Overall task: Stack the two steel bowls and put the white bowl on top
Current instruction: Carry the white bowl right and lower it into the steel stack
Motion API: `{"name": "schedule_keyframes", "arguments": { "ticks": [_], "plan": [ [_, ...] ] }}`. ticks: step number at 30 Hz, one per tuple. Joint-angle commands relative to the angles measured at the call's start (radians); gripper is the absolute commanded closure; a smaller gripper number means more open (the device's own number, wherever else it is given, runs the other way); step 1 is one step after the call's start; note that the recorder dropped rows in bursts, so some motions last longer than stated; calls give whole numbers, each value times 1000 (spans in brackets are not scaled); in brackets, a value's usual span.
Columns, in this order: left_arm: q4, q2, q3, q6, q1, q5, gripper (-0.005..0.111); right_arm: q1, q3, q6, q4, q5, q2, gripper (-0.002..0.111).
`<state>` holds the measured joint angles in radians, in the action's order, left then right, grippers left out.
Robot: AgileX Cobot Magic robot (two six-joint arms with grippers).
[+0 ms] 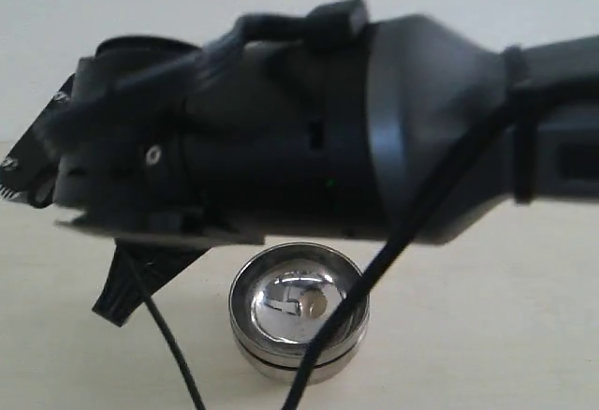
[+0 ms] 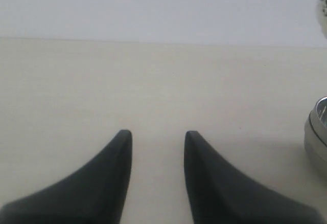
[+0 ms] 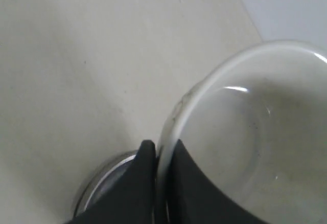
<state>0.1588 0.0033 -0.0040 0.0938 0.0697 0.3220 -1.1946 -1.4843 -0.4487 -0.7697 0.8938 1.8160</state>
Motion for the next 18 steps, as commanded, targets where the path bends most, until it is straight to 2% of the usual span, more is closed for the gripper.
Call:
{"name": "schedule_keyframes", "arguments": {
  "ticks": [1,4,8,18],
  "plan": [
    [1,-3,4,3,-3,-7,74,85,6,92,210,53,-45,108],
    [1,-3,4,3,-3,-7,74,140,49,114,288,-33,-47,108],
    [1,-3,4,3,-3,-7,74,177,149,90,296,-140,-47,108],
    [1,-3,4,3,-3,-7,74,179,296,107,336,-238,-47,108]
  ]
}}
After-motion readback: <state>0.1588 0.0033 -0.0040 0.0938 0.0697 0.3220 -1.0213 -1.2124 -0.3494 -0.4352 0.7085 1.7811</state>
